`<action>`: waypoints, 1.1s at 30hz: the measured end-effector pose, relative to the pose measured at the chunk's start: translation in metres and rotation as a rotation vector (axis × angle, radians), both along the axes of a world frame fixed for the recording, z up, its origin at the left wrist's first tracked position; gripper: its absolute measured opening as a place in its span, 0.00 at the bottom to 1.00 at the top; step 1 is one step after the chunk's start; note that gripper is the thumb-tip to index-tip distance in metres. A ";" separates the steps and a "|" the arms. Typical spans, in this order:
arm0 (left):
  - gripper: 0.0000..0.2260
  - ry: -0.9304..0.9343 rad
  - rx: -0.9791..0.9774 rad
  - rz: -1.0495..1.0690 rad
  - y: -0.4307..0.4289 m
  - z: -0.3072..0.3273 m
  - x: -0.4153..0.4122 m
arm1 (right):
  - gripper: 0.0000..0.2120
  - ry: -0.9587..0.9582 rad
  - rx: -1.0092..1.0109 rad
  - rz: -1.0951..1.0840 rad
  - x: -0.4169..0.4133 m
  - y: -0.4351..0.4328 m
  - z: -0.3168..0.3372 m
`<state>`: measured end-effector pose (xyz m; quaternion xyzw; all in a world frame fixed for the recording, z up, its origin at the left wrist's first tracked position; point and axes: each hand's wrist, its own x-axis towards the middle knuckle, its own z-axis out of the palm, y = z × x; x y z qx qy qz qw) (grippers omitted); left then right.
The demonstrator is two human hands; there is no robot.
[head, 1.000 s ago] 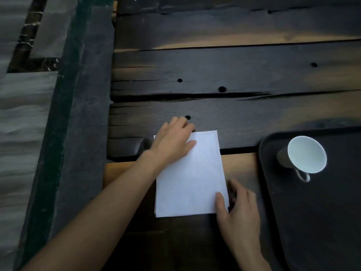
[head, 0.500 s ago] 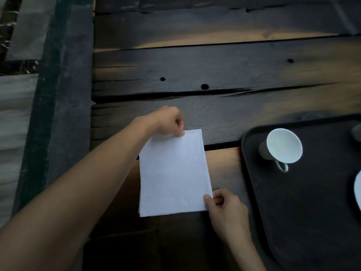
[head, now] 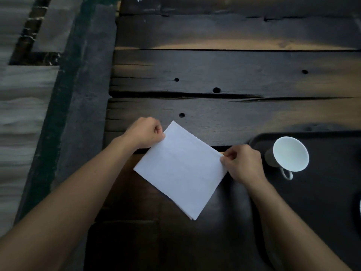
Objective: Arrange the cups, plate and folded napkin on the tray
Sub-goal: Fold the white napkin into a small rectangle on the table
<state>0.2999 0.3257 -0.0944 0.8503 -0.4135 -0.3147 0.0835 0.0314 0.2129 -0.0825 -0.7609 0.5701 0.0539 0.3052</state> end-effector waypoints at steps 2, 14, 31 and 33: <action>0.05 -0.014 -0.015 0.080 0.011 -0.001 -0.005 | 0.04 -0.014 -0.027 0.051 0.009 -0.011 -0.001; 0.07 -0.047 -0.007 0.297 0.061 -0.004 -0.035 | 0.04 -0.186 -0.126 0.308 0.052 -0.054 -0.007; 0.24 -0.435 -0.295 -0.095 0.051 -0.027 -0.113 | 0.24 -0.263 -0.315 0.523 0.045 0.039 -0.037; 0.28 -0.423 -0.120 -0.213 0.053 -0.042 -0.128 | 0.28 -0.103 -0.279 0.615 0.034 0.059 -0.048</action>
